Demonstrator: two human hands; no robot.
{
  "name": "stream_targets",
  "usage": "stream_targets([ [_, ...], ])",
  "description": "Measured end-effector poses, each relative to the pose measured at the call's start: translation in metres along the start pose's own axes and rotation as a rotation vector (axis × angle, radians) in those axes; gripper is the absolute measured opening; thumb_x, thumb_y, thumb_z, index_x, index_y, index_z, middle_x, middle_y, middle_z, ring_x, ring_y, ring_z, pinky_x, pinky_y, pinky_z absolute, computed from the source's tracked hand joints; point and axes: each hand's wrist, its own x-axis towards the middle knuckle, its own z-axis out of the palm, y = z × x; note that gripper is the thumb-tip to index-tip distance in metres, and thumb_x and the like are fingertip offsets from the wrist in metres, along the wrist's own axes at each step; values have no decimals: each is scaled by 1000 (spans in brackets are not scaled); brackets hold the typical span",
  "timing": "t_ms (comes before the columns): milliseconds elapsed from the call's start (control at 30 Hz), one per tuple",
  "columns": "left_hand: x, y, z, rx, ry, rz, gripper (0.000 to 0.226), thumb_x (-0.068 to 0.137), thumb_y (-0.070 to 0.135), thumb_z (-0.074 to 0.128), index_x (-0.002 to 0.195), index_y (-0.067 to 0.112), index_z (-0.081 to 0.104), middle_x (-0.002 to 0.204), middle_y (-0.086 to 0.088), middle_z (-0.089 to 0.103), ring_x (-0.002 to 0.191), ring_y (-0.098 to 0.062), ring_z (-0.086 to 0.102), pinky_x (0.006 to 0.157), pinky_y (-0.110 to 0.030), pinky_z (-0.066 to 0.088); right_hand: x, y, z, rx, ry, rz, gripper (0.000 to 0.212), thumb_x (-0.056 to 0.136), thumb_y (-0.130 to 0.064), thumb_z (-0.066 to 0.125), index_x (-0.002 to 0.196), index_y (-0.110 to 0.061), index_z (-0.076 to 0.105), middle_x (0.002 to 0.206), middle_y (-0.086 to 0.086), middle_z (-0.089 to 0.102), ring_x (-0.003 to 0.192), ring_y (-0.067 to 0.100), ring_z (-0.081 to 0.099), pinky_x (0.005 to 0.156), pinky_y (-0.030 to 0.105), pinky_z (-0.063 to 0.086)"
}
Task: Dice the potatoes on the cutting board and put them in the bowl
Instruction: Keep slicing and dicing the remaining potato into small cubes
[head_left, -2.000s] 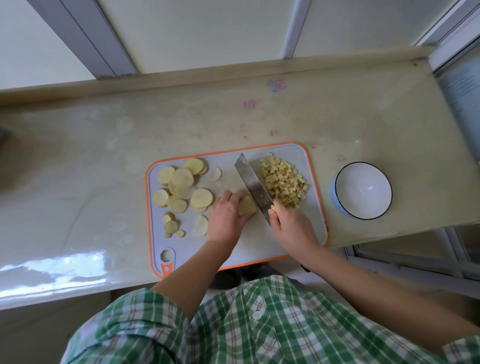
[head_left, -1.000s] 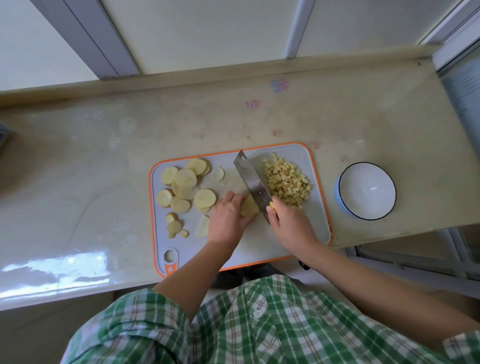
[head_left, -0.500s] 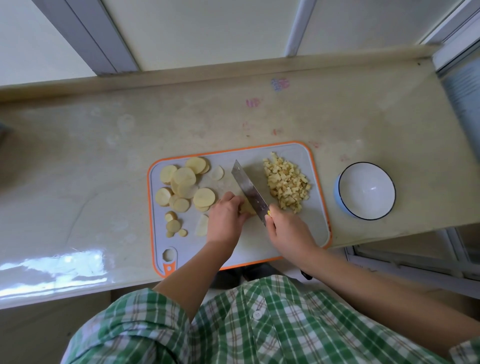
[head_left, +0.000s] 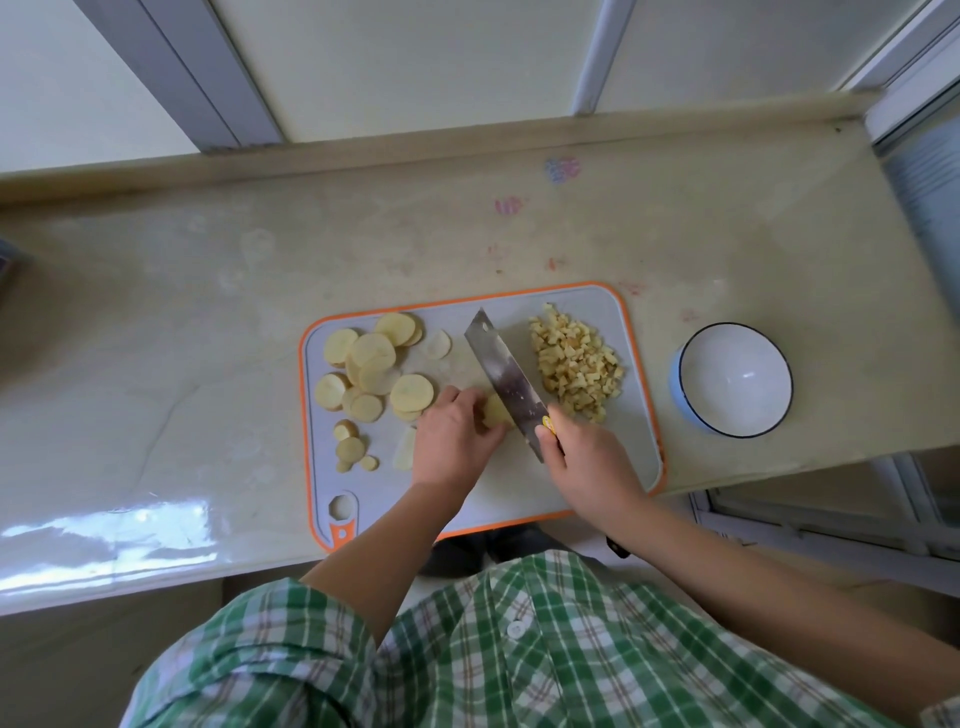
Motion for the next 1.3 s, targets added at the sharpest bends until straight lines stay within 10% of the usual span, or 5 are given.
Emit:
stream_targets([
  [267, 1, 3, 2, -50, -6, -98, 14, 80, 16, 74, 91, 11, 67, 84, -1, 61, 73, -16, 50, 65, -21, 31, -5, -3, 3, -33, -70, 21, 20, 102, -27, 35, 97, -12, 47, 58, -5, 38, 53, 19, 40, 46, 30, 22],
  [1300, -2, 7, -3, -129, -2, -180, 10, 80, 10, 69, 90, 11, 69, 76, 3, 65, 69, -13, 56, 70, -23, 46, -7, -8, 14, -14, -61, 27, 17, 102, -26, 35, 93, -13, 43, 58, -6, 34, 58, 25, 42, 54, 33, 28],
])
